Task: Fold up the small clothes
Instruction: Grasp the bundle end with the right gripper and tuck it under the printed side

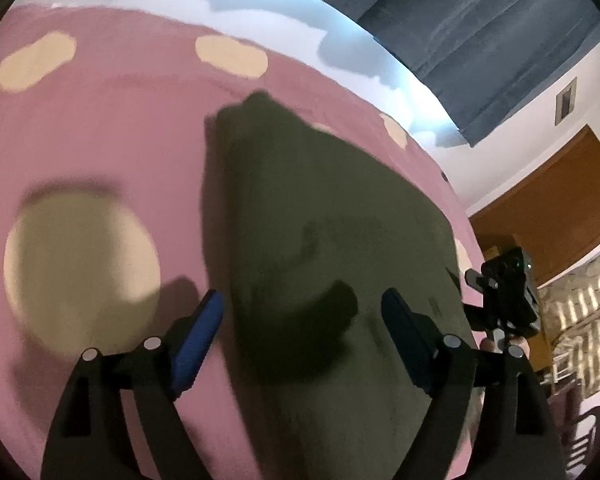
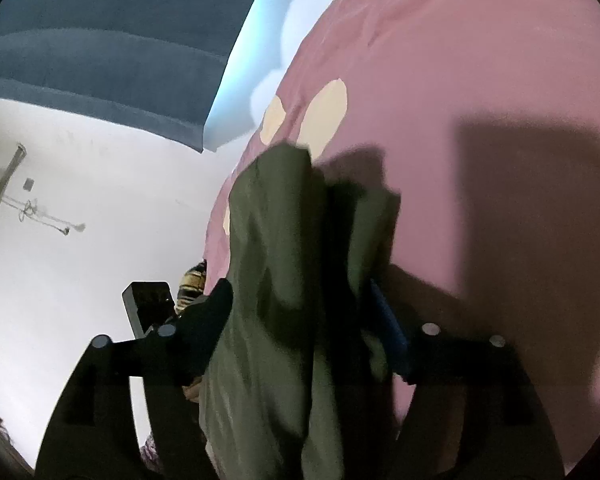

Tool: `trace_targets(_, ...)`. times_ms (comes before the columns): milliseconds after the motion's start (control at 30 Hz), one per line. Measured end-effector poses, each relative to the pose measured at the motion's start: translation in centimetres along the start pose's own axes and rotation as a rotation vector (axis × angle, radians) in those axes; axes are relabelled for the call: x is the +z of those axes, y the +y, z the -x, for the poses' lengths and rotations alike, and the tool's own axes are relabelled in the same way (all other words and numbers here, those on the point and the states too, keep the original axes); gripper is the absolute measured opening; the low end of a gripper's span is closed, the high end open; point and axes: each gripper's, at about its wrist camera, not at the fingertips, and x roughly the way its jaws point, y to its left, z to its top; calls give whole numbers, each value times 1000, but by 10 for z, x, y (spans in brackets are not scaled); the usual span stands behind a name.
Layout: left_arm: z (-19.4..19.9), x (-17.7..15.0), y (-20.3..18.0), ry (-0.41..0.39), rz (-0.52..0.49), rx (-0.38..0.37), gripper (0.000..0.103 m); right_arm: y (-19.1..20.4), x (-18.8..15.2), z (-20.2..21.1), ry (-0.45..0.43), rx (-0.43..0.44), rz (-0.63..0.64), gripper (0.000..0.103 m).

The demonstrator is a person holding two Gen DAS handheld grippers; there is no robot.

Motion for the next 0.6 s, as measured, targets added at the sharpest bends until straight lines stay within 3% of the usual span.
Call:
trace_targets(167, 12, -36, -7, 30, 35, -73, 82, -1, -37, 24, 22, -1, -13, 76)
trace_targets(300, 14, -64, -12, 73, 49, -117, 83, 6, -67, 35, 43, -58, 42, 78)
trace_targets(433, 7, -71, -7, 82, 104, -142, 86, 10, -82, 35, 54, -85, 63, 80)
trace_targets(533, 5, -71, -10, 75, 79, -124, 85, 14, -84, 28, 63, -127, 79, 83)
trace_targets(600, 6, -73, -14, 77, 49, -98, 77, 23, -90, 19, 91, -174, 123, 83)
